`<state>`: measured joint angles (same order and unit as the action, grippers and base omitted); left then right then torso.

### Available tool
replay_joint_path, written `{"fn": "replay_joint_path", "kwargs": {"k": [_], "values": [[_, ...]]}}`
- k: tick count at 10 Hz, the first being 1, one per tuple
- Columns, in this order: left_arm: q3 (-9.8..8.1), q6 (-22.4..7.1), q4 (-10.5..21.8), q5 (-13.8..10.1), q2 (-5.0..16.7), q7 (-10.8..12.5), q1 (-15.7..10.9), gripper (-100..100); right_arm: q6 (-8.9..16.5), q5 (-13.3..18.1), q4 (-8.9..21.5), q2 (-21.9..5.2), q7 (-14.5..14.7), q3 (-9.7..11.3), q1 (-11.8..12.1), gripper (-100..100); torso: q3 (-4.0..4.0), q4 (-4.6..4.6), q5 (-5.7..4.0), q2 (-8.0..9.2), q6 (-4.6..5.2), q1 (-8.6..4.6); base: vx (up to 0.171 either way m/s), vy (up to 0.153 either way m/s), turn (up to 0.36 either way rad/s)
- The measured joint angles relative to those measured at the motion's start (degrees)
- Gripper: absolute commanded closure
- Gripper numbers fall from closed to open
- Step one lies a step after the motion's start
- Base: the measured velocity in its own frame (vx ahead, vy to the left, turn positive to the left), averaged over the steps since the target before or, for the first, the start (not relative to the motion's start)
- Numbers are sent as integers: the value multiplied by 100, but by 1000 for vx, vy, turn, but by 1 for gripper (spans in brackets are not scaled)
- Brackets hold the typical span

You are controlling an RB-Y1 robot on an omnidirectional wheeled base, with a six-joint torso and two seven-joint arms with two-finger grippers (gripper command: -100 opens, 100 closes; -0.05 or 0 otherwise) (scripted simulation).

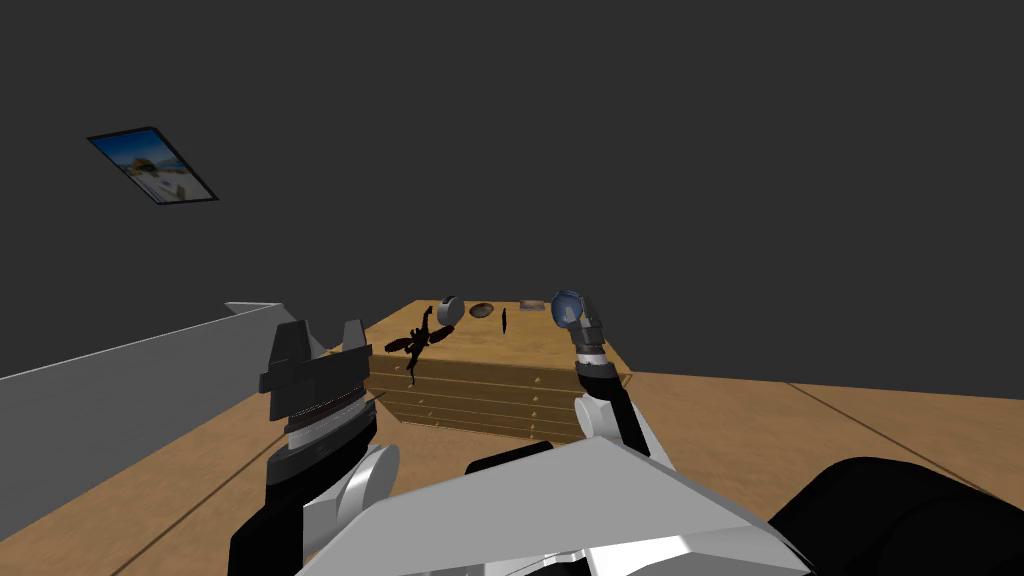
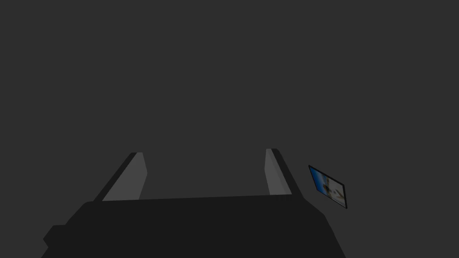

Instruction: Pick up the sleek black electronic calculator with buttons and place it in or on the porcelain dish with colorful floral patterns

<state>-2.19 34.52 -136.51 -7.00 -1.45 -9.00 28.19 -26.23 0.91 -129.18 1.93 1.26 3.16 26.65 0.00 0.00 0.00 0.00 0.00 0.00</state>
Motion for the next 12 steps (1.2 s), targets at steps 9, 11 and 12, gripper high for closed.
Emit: {"fn": "replay_joint_path", "kwargs": {"k": [9,11,12], "values": [[1,0,0,0,-1,0,0,0,353,420,689,-1117,399,-161,-381,-100,-8,-3,10,-13,-1,47,20,78,-1],[1,0,0,0,-1,0,0,0,515,599,972,-1269,578,-250,-527,-100,-8,-4,11,-13,-1,50,31,132,-1],[1,0,0,0,-1,0,0,0,591,699,1092,-1292,678,-264,-607,-100,-9,-3,12,-15,-1,52,28,115,-2]]}}
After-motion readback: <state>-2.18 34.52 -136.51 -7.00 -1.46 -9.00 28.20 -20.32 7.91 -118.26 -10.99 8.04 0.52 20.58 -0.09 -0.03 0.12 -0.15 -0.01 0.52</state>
